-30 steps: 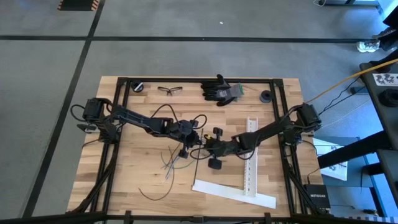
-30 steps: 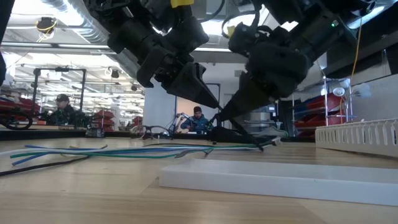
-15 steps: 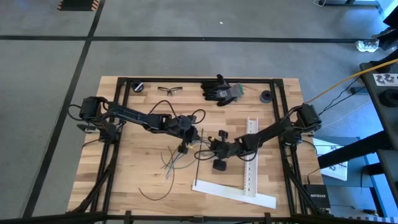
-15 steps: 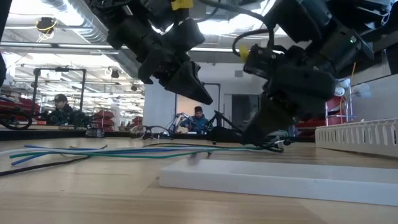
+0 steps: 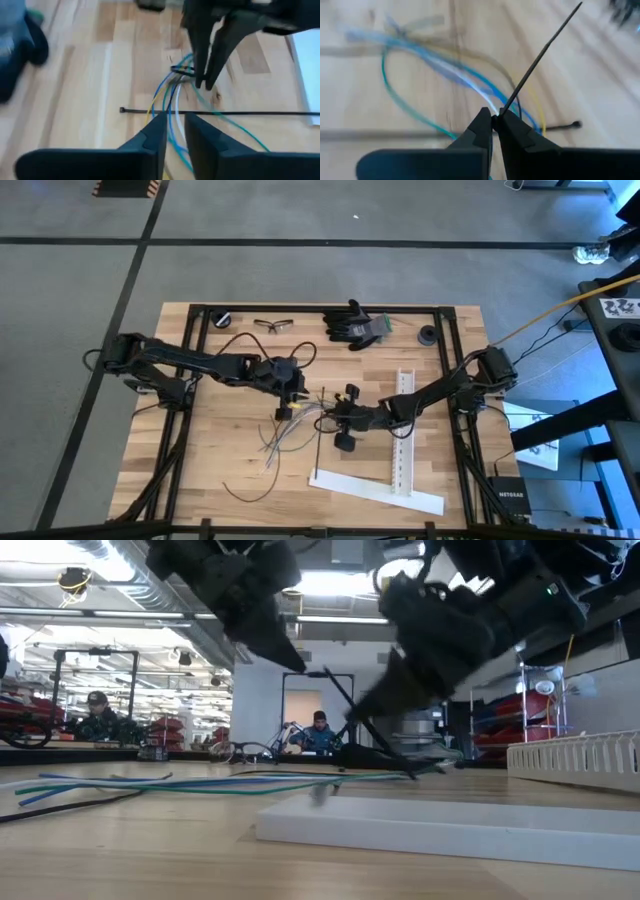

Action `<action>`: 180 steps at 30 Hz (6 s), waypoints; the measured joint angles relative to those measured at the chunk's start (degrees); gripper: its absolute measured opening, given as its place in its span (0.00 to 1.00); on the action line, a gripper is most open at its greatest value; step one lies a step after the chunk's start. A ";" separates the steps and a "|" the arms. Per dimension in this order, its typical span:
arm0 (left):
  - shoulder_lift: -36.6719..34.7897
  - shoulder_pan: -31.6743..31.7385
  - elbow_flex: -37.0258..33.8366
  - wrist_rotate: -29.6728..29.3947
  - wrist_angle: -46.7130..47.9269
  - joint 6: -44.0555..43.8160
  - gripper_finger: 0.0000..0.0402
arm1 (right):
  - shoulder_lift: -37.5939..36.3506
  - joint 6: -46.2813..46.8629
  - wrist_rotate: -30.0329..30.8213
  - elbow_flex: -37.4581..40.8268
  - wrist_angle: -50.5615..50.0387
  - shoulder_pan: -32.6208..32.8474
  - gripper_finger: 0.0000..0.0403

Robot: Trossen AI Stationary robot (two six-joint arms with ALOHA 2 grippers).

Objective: Ziptie cables
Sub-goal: Wrap the cable wires with the black zip tie

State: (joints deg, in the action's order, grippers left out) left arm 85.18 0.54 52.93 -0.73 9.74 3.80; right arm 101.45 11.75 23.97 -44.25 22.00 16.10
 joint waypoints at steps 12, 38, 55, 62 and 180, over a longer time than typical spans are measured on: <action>0.60 -2.21 -20.61 0.58 -43.87 -15.69 0.27 | 2.88 -0.35 2.51 0.01 10.12 0.07 0.00; 14.80 -6.21 -16.92 -9.70 -58.16 2.94 0.01 | 2.86 1.81 1.84 0.03 10.53 -0.11 0.01; 7.54 -6.54 -15.10 -33.07 -43.93 17.86 0.00 | 7.08 16.48 -2.49 0.00 4.36 2.38 0.00; 0.42 -7.58 -14.96 -29.96 -36.67 5.88 0.00 | 4.24 12.10 3.07 -0.02 5.10 2.32 0.00; 18.21 -9.64 -16.57 -7.37 -58.60 -11.18 0.00 | -5.18 25.61 -16.11 1.95 10.03 -9.40 0.37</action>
State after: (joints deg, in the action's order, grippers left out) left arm 103.39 -9.10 36.36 -8.10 -48.86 -7.38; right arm 96.27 37.36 7.86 -42.30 32.02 6.70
